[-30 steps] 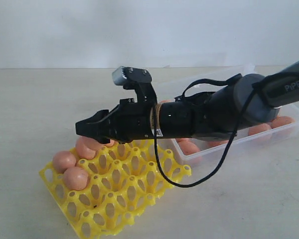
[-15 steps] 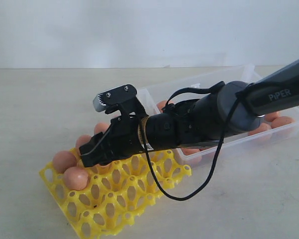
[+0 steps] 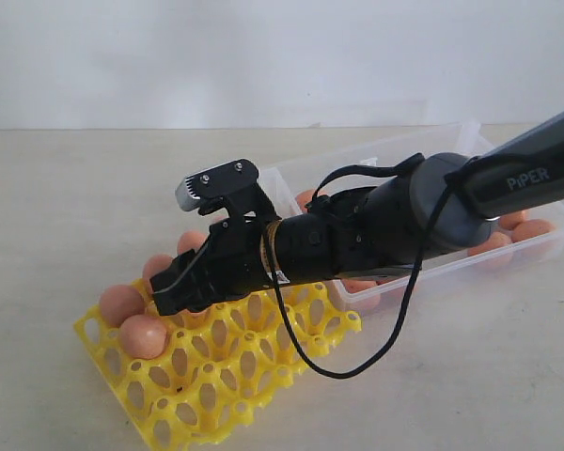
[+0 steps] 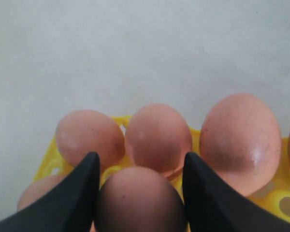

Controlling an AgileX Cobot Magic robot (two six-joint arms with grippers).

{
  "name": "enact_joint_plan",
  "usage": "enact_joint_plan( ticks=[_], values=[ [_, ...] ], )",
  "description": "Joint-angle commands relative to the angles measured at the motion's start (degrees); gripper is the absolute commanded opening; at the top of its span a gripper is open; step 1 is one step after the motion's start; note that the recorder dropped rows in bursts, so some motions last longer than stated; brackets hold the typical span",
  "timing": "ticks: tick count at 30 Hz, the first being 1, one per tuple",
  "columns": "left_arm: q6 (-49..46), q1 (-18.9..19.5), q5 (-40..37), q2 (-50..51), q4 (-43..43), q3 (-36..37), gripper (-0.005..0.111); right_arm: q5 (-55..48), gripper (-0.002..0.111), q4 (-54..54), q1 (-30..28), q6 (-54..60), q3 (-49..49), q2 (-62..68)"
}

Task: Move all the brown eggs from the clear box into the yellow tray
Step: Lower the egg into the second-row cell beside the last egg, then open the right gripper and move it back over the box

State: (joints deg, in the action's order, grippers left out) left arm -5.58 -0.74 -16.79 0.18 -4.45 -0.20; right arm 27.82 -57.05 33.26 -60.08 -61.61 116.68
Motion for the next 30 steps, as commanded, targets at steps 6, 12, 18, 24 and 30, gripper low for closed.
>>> enact_joint_plan(
  ticks=[6,12,18,24,30],
  values=[
    [0.2,-0.4,0.0,-0.2,0.1,0.2,0.004,1.3,0.042,-0.2,0.0,-0.2,-0.5,-0.1],
    [0.2,-0.4,0.0,-0.2,0.1,0.2,0.004,8.4,0.042,-0.2,0.0,-3.4,-0.5,-0.1],
    [0.2,-0.4,0.0,-0.2,0.1,0.2,0.004,5.9,0.042,-0.2,0.0,-3.6,-0.5,-0.1],
    [0.2,-0.4,0.0,-0.2,0.1,0.2,0.004,1.0,0.042,-0.2,0.0,-3.8,-0.5,-0.1],
    [0.2,-0.4,0.0,-0.2,0.1,0.2,0.004,2.3,0.050,-2.3,0.0,-3.6,-0.5,-0.1]
  ],
)
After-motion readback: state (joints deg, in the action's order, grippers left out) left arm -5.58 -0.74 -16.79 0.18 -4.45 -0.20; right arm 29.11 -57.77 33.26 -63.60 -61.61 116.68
